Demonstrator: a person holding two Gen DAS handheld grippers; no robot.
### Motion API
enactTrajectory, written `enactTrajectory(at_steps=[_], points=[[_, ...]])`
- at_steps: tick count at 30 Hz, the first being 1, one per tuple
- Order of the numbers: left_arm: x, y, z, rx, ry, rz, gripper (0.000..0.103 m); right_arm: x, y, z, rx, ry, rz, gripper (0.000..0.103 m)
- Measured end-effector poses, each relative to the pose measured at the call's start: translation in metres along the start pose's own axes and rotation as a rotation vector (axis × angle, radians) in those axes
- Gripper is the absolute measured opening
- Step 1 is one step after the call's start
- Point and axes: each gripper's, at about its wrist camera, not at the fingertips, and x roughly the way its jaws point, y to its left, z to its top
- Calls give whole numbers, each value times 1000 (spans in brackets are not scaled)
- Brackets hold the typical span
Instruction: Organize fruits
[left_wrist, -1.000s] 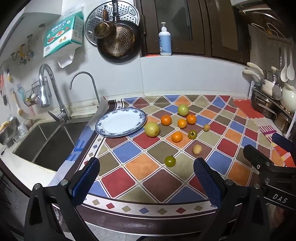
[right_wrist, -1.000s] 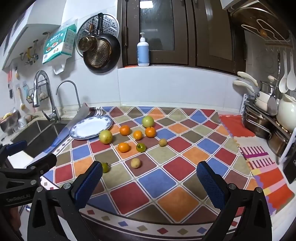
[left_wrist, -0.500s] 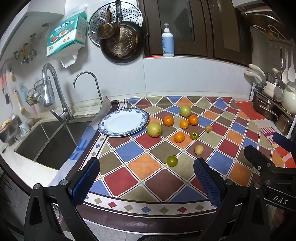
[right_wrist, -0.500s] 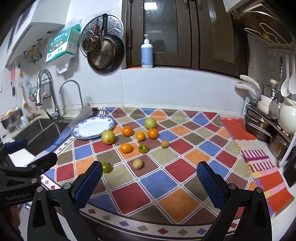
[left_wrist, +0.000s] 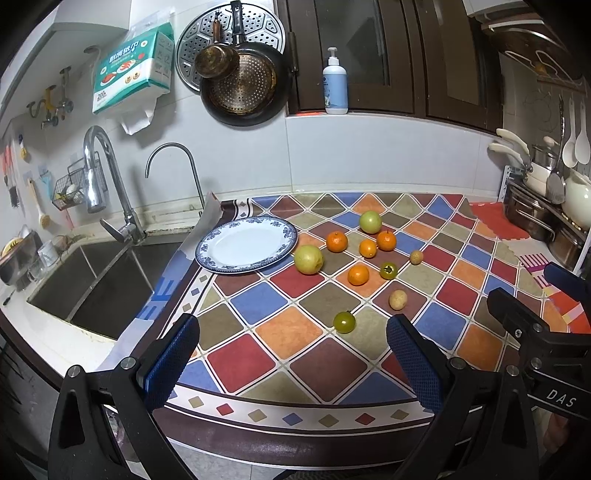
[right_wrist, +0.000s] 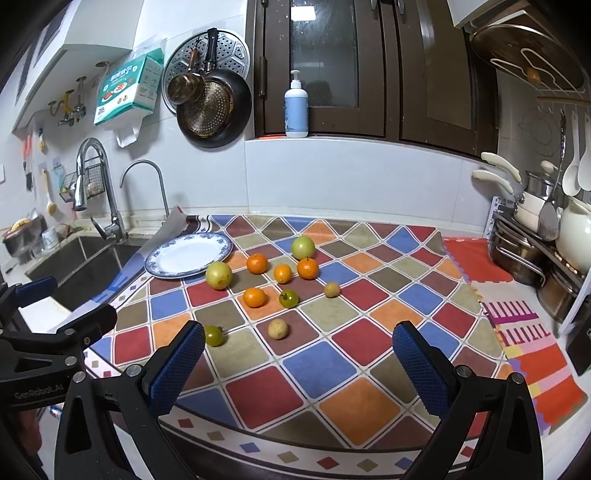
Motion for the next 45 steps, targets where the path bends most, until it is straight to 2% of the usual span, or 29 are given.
enactTrajectory(at_steps=[45], points=[[8, 4, -1, -3, 3, 5, 103, 2, 6, 0, -8, 10, 15, 102]])
